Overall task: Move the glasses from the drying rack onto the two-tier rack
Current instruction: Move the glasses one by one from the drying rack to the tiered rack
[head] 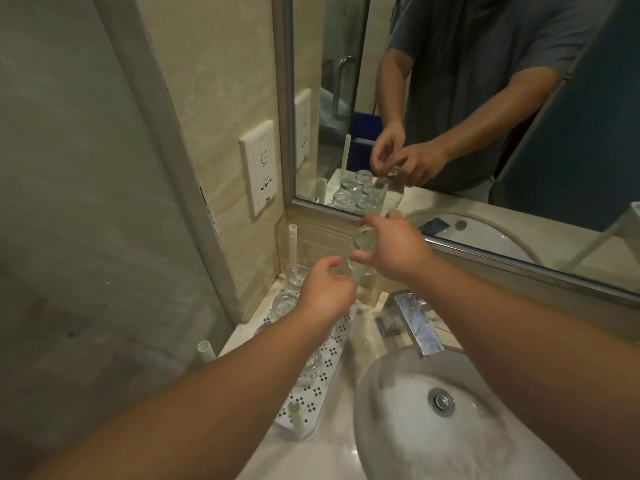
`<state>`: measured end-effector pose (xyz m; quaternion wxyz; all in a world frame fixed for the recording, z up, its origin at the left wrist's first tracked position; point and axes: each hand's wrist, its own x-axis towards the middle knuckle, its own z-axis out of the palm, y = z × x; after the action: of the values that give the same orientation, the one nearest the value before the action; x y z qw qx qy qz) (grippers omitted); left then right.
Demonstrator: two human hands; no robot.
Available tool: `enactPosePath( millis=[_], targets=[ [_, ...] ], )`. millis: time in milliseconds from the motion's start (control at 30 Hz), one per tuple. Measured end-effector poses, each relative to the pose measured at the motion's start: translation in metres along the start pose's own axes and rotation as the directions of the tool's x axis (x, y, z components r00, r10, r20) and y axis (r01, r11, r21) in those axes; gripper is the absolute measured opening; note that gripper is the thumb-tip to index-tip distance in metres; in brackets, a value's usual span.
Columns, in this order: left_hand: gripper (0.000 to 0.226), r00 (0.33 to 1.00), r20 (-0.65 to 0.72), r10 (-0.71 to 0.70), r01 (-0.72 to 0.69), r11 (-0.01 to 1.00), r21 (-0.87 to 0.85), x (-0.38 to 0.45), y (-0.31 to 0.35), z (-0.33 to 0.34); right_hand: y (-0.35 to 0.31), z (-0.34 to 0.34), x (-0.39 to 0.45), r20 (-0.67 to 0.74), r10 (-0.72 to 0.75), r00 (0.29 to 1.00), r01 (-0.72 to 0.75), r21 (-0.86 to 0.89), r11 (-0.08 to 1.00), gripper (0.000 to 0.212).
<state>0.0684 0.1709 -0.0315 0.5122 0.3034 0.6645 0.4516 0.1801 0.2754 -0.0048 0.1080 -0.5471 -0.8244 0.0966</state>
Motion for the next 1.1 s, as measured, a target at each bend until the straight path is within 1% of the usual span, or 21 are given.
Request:
enactPosePath(
  millis=[67, 200, 267, 333, 367, 433, 467, 533, 633, 733, 800, 867, 1000, 1100],
  targets=[
    [0.05, 0.999, 0.006, -0.035, 0.035, 0.996, -0.086, -0.011, 0.004, 0.003, -0.001, -0.009, -0.006, -0.056, -0.006, 0.998, 0.007, 0.011, 1.0, 0.063],
    [0.031, 0.996, 0.057, -0.073, 0.082, 0.98, -0.18, -0.033, 0.0, 0.012, -0.006, -0.029, -0.027, -0.14, -0.029, 0.99, 0.035, 0.043, 0.998, 0.058],
    [0.022, 0.991, 0.083, -0.101, 0.12, 0.951, -0.284, -0.043, -0.004, 0.017, -0.011, -0.039, -0.041, -0.171, -0.048, 0.984, 0.062, 0.076, 0.995, 0.056],
    [0.018, 0.984, 0.108, -0.14, 0.172, 0.896, -0.409, -0.055, -0.006, 0.021, -0.018, -0.047, -0.057, -0.213, -0.064, 0.975, 0.092, 0.126, 0.988, 0.054],
    [0.022, 0.977, 0.131, -0.166, 0.209, 0.858, -0.47, -0.06, -0.006, 0.023, -0.021, -0.051, -0.065, -0.234, -0.069, 0.97, 0.105, 0.144, 0.984, 0.054],
    [0.04, 0.958, 0.201, -0.203, 0.283, 0.773, -0.567, -0.07, -0.006, 0.026, -0.029, -0.057, -0.08, -0.269, -0.077, 0.96, 0.125, 0.168, 0.978, 0.055],
    [0.05, 0.951, 0.239, -0.198, 0.304, 0.746, -0.593, -0.074, -0.005, 0.026, -0.033, -0.059, -0.087, -0.279, -0.077, 0.957, 0.132, 0.181, 0.975, 0.055],
    [0.064, 0.941, 0.305, -0.146, 0.312, 0.723, -0.616, -0.082, -0.003, 0.024, -0.039, -0.062, -0.1, -0.294, -0.074, 0.953, 0.141, 0.214, 0.967, 0.054],
    [0.072, 0.914, 0.4, -0.073, 0.339, 0.68, -0.65, -0.094, -0.001, 0.014, -0.045, -0.064, -0.115, -0.31, -0.062, 0.949, 0.144, 0.251, 0.957, 0.054],
    [0.078, 0.882, 0.47, -0.048, 0.388, 0.642, -0.662, -0.105, -0.004, 0.001, -0.052, -0.06, -0.131, -0.335, -0.047, 0.941, 0.154, 0.302, 0.941, 0.053],
    [0.085, 0.869, 0.492, -0.044, 0.409, 0.624, -0.666, -0.111, -0.006, -0.006, -0.057, -0.056, -0.142, -0.339, -0.045, 0.94, 0.158, 0.313, 0.937, 0.054],
    [0.09, 0.873, 0.485, -0.045, 0.412, 0.6, -0.686, -0.116, -0.008, -0.01, -0.06, -0.052, -0.152, -0.336, -0.065, 0.939, 0.177, 0.312, 0.934, 0.054],
    [0.087, 0.891, 0.451, -0.049, 0.402, 0.547, -0.734, -0.123, -0.01, -0.011, -0.063, -0.049, -0.166, -0.34, -0.099, 0.935, 0.213, 0.314, 0.925, 0.052],
    [0.091, 0.89, 0.453, -0.044, 0.404, 0.534, -0.743, -0.127, -0.009, -0.011, -0.066, -0.051, -0.174, -0.375, -0.106, 0.921, 0.239, 0.327, 0.914, 0.051]
  ],
)
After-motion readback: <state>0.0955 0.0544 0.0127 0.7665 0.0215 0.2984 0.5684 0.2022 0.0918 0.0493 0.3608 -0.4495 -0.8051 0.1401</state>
